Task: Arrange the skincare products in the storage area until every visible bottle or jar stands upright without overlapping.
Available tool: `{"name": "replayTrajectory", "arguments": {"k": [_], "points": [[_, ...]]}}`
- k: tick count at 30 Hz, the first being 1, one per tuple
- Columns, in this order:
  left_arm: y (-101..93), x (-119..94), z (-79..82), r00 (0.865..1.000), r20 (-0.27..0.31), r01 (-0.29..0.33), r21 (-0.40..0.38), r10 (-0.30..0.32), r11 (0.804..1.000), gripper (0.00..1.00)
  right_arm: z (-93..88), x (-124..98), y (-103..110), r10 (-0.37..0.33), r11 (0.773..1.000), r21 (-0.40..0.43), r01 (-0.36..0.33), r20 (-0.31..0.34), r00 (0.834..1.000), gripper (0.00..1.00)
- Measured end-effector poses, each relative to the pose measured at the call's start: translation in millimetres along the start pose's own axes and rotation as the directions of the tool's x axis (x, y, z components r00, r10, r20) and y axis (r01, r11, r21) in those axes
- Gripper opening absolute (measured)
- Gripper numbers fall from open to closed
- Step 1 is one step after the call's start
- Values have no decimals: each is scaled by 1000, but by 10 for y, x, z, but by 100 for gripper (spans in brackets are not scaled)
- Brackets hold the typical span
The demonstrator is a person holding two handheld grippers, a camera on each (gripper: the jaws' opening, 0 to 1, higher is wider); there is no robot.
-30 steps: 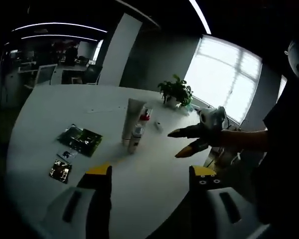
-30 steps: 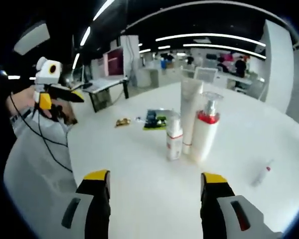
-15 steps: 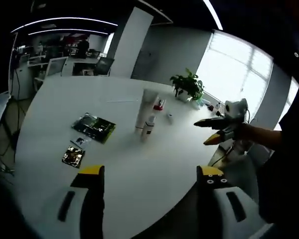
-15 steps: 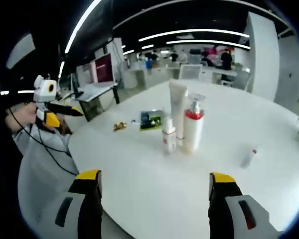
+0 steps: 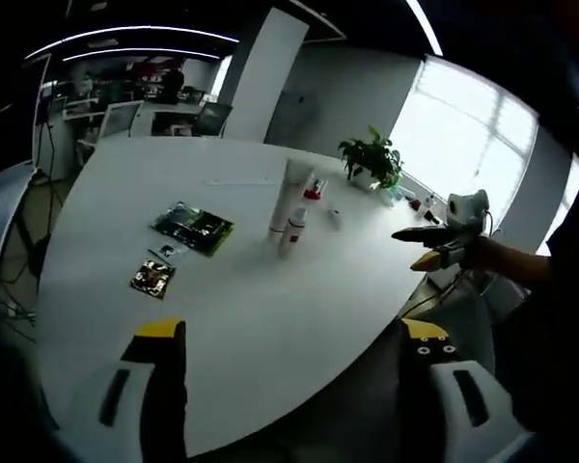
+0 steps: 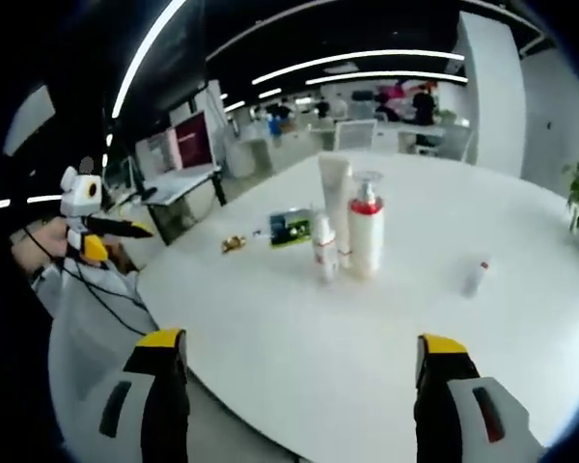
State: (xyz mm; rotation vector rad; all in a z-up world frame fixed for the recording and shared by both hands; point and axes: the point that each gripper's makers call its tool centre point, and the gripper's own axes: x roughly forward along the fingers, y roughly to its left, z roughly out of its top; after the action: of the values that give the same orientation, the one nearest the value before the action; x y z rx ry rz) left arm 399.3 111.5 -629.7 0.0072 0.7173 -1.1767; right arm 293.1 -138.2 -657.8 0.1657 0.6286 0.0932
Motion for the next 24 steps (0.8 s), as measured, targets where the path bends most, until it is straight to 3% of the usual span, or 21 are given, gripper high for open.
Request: {"name": "replayTrajectory", "arguments": {"k": [9,24], "points": [[-15,39,24,1000,-1,-2,0,2,1000,96,-65,-54,-70,-8,999,34,8,-6,1000,99],[-25,64,9,1000,-23,-1,6,1,1000,95,-74,27,-147,-6,999,53,7,-21,1000,99]]}}
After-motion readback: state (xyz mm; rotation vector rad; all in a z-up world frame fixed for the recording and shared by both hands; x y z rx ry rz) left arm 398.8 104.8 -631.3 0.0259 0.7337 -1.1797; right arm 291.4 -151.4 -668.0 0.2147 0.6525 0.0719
